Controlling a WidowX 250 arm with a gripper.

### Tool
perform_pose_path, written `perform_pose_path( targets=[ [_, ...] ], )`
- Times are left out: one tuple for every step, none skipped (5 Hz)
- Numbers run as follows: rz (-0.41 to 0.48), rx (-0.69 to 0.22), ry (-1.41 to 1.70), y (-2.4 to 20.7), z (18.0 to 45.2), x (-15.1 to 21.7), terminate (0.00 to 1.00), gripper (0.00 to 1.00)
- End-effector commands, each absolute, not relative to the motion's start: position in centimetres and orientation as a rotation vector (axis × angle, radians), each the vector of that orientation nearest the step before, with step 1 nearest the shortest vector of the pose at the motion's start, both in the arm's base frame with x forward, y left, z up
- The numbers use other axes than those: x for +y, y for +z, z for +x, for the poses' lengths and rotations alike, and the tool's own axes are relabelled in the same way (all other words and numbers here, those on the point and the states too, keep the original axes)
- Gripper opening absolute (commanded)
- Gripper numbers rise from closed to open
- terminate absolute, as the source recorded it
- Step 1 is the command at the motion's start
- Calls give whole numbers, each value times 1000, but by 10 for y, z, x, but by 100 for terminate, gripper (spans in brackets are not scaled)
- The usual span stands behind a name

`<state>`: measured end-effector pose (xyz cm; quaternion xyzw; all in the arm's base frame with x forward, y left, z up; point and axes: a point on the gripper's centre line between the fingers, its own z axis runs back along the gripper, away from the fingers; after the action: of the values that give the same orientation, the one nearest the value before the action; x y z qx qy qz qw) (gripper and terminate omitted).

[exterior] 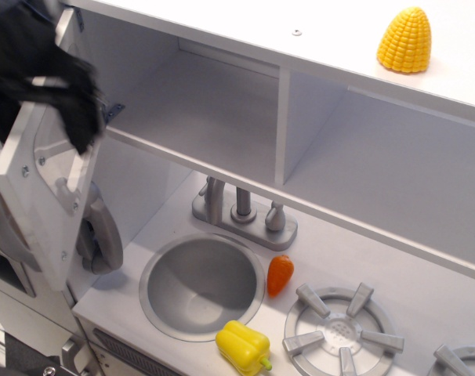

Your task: Close microwave

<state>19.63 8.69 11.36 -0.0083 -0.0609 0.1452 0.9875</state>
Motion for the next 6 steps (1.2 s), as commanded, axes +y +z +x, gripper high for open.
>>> perform_pose_path(
  targets=[
    [-8,-131,355,105,212,45,0,100],
    [-59,-124,398,124,230,22,0,100],
    [-128,-164,439,156,247,4,0,100],
    [-159,-209,469,183,260,-11,0,100],
    [-239,-206,472,208,256,-21,0,100],
    [-233,-135,405,202,238,-16,0,100]
  ],
)
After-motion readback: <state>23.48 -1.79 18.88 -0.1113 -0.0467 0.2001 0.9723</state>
